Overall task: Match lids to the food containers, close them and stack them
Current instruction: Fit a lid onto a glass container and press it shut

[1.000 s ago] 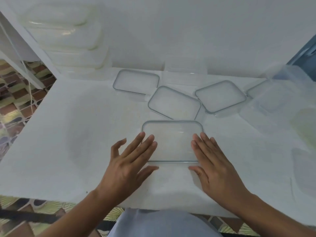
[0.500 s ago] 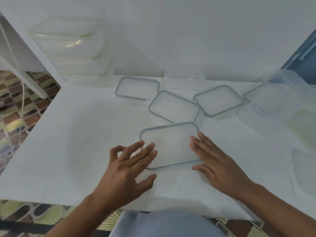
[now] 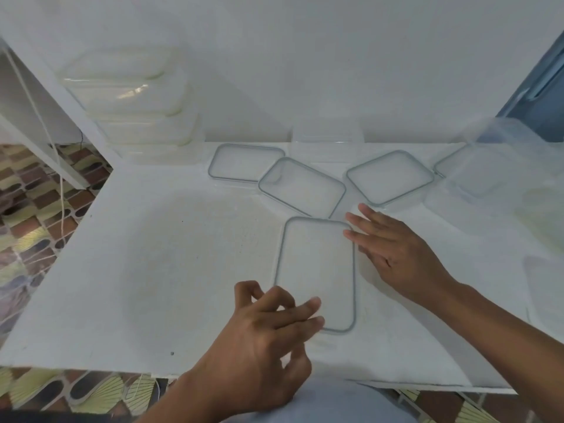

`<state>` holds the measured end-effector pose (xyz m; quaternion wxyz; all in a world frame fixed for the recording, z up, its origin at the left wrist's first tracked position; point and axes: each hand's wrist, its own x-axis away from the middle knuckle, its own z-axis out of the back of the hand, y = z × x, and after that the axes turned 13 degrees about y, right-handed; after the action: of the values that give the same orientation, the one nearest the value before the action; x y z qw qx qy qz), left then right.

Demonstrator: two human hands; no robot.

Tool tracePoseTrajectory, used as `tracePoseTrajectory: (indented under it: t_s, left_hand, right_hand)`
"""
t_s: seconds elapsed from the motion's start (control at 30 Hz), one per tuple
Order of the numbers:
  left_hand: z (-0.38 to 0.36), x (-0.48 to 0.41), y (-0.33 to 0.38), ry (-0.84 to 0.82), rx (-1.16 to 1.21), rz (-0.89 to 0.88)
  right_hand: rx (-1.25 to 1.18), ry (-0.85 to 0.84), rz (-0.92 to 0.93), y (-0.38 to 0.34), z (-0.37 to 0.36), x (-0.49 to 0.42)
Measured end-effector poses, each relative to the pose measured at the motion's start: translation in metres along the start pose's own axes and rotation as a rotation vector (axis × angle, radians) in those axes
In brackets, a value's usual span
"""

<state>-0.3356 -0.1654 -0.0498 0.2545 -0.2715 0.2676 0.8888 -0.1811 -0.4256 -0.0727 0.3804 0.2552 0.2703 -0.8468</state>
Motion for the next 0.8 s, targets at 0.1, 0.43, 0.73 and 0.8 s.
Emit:
tracePoseTrajectory:
  t_s: [0.1, 0.43, 0.73, 0.8]
  left_hand:
    - [-0.007, -0.004, 0.002, -0.011, 0.007, 0.013]
    - [-0.008, -0.002, -0.035, -0.164, -0.054, 0.133]
    - [-0.012, 0.004, -0.031, -0.127, -0.051, 0.143]
    - [-0.010, 0.002, -0.031, -0.150, -0.050, 0.147]
  right_hand:
    - [0.009, 0.014, -0.141, -0.015, 0.004, 0.001]
    - [0.098, -0.655, -0.198, -0.081, 0.036, 0.016]
    - [0.023, -0.623, -0.129, -0.063, 0.036, 0.020]
    - [0.057, -0.601, -0.096, -0.060, 0.036, 0.020]
